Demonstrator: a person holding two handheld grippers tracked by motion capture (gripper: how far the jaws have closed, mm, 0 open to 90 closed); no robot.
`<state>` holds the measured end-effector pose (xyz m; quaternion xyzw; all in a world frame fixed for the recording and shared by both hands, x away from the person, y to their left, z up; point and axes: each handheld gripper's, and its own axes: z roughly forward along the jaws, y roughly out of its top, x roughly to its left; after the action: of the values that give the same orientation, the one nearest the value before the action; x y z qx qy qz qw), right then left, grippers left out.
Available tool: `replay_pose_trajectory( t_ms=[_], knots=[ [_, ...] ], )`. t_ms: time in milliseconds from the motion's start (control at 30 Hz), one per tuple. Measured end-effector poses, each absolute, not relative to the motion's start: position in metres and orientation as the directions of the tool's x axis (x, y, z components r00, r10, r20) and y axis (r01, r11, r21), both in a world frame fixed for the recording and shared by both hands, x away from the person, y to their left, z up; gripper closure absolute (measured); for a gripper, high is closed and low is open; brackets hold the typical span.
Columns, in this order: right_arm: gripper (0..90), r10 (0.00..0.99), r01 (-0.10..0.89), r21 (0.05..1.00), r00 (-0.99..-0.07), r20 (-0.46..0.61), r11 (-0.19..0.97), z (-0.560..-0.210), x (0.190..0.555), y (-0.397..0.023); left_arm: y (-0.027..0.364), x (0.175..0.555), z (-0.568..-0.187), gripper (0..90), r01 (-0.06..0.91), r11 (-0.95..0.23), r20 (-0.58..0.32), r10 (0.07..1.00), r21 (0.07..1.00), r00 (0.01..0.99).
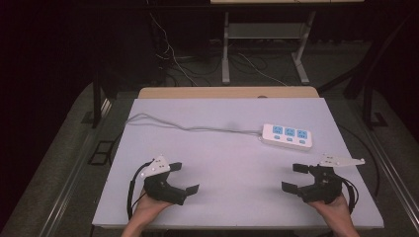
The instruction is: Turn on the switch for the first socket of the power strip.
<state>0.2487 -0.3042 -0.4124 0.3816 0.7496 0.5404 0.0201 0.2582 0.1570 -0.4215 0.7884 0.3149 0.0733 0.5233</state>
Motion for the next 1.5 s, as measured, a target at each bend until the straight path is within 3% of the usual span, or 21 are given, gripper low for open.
replay_pose_trajectory(
  t_ms=[1500],
  knots=[
    [0.8, 0.63, 0.589, 0.779, -0.693, 0.35, 0.216, -0.4, 0.261, -0.312, 0.161, 0.261, -0.426, 0.0, 0.439, -0.268, -0.226, 0.571, 0.857, 0.789]
  ],
)
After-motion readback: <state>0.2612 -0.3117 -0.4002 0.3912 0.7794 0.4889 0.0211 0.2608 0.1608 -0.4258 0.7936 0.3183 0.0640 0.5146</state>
